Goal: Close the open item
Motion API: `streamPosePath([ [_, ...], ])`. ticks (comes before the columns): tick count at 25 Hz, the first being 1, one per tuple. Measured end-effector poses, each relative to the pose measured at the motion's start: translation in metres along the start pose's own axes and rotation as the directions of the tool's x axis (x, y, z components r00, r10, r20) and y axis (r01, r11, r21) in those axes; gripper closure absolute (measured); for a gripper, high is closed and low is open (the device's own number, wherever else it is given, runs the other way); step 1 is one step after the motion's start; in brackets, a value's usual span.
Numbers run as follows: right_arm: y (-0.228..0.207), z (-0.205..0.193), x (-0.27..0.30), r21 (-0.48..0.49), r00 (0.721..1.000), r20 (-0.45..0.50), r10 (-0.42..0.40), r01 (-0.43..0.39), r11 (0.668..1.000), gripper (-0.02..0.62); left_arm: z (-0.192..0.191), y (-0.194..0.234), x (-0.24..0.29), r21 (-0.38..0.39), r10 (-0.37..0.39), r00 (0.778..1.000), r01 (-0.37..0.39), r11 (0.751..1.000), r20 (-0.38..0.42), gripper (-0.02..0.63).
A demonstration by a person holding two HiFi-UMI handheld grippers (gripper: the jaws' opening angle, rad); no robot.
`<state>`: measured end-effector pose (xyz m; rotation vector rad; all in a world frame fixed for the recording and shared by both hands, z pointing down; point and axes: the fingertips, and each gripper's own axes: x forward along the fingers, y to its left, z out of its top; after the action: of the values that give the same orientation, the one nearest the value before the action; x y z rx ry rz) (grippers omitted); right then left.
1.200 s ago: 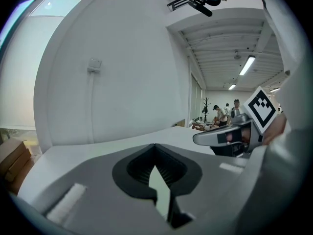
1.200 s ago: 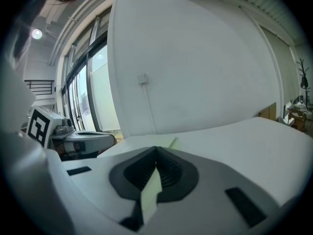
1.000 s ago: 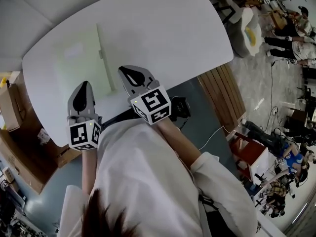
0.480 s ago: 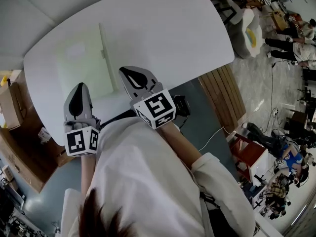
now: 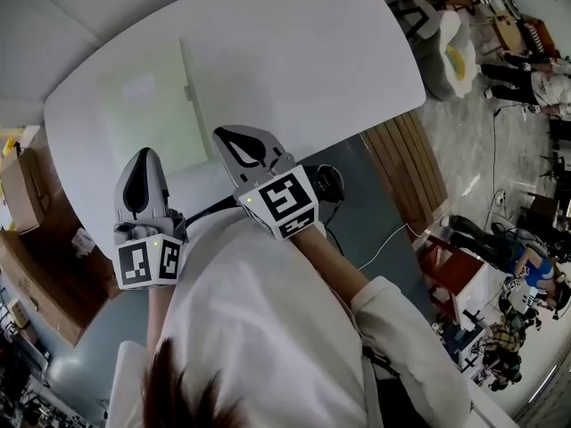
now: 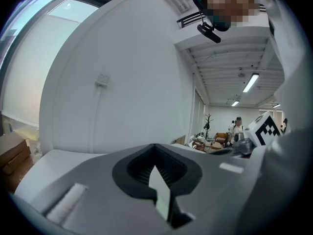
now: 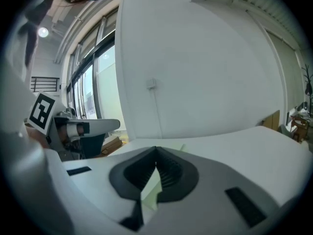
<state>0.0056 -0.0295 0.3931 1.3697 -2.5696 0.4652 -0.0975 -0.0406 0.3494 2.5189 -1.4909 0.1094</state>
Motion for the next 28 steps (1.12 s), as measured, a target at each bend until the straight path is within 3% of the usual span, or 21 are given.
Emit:
streamPosePath([
  [4,0.002,0.010,-0.006,-0.018,0.999,0.037,0.002,-0.002,1.000,0.592,0.001,-0.007,-0.003,0.008,-0.002,1.000,0.002,1.000,0.023,0.598],
  [9,0.008,0.015,-0.013,-0.085,0.998,0.059,0.007,-0.002,0.996,0.591,-0.001,0.005,-0.021,-0.029,0.056,0.997,-0.055,0.998,0.044,0.598],
  [12,0.009,0.015,-0.014,-0.109,0.998,0.058,0.019,-0.012,0.994,0.591,-0.003,0.004,-0.026,-0.023,0.044,0.998,-0.043,0.999,0.040,0.598],
  [17,0.017,0.012,-0.014,-0.144,0.999,0.024,0.042,-0.038,0.989,0.591,0.002,0.007,-0.031,-0.056,0.051,0.998,-0.048,0.997,0.045,0.597],
  [22,0.015,0.005,0.002,-0.151,0.999,-0.030,0.027,-0.032,0.988,0.591,0.013,0.003,-0.016,-0.026,0.020,0.998,-0.019,0.999,0.061,0.597],
  [28,0.015,0.006,-0.001,-0.173,0.999,-0.024,0.034,-0.037,0.984,0.591,0.008,-0.006,-0.018,-0.030,0.022,0.997,-0.020,0.999,0.070,0.597],
])
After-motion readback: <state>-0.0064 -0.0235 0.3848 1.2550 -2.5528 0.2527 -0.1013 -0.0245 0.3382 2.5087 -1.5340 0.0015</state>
